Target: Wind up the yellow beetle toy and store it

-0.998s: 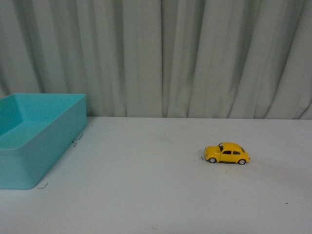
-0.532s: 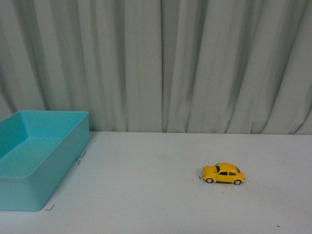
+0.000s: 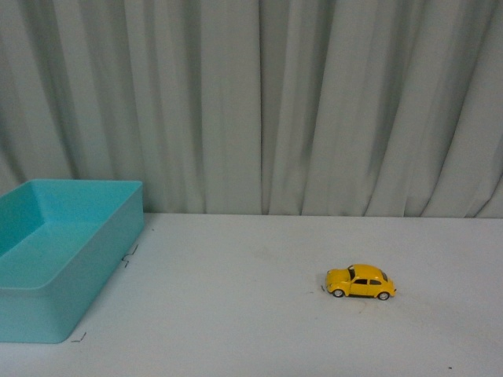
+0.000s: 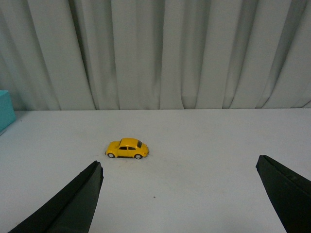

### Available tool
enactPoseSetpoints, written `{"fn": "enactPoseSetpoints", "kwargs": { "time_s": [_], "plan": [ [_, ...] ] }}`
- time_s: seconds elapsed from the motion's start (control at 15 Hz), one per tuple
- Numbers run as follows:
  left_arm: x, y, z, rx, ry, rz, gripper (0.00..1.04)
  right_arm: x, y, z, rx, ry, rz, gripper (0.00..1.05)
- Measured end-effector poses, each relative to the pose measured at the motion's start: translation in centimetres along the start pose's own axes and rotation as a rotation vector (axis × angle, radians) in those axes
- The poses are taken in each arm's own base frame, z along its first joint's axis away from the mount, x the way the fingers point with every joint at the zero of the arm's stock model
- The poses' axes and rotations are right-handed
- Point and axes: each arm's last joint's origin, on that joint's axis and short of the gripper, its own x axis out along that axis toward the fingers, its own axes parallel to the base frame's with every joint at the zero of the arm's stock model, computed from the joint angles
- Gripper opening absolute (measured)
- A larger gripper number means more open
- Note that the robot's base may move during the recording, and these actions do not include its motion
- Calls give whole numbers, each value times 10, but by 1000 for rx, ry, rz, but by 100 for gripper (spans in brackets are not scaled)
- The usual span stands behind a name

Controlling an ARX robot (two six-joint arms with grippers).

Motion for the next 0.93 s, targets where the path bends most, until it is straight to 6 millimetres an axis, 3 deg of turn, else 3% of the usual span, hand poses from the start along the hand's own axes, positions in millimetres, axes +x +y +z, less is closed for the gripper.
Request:
{"fn": "enactPoseSetpoints", "kwargs": {
  "time_s": [0.93],
  "plan": [
    [0,0,0,0,2,0,98,0,0,0,0,2,0,98]
  ]
}}
